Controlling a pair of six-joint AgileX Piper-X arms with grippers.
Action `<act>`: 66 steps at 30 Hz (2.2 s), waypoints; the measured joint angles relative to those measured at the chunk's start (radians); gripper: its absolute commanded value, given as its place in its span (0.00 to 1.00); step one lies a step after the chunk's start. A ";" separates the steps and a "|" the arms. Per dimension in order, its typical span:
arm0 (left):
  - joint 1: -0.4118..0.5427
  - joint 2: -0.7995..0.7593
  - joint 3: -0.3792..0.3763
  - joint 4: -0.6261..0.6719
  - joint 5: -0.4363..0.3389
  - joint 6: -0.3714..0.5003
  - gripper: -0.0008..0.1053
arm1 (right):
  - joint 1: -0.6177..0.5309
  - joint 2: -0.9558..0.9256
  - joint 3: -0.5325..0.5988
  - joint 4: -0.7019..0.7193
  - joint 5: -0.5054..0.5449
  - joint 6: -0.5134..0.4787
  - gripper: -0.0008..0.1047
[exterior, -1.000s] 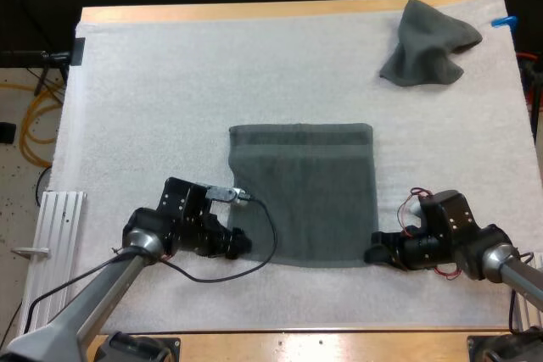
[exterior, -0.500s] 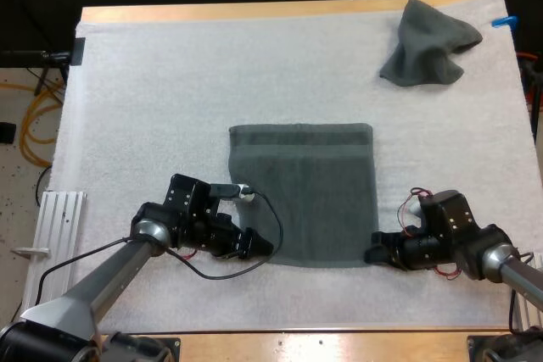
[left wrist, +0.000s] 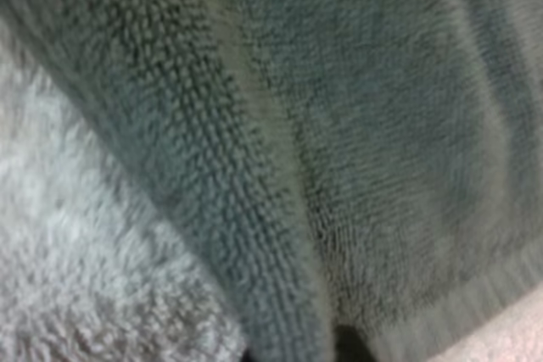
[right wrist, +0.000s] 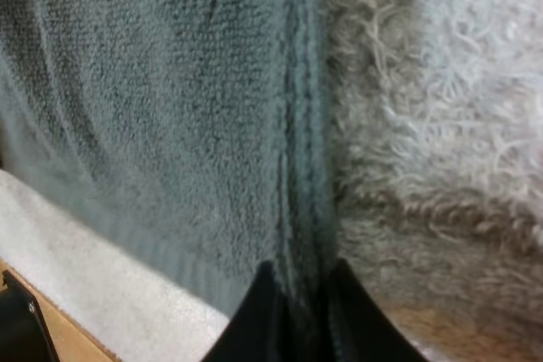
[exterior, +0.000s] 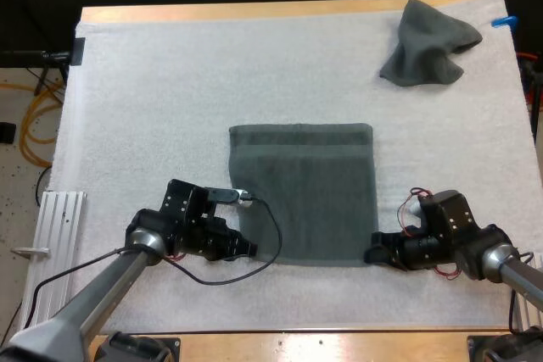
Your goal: Pick towel from pile fold and stack
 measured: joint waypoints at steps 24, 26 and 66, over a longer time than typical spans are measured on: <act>0.000 -0.272 0.001 0.033 0.008 -0.043 0.01 | 0.004 -0.279 -0.087 0.129 0.012 0.103 0.01; 0.000 -0.236 0.001 -0.057 0.004 -0.079 0.01 | 0.004 -0.246 -0.087 0.053 0.032 0.154 0.01; 0.180 0.241 -0.138 -0.573 0.115 -0.061 0.26 | 0.004 0.145 -0.088 -0.636 0.399 0.273 0.77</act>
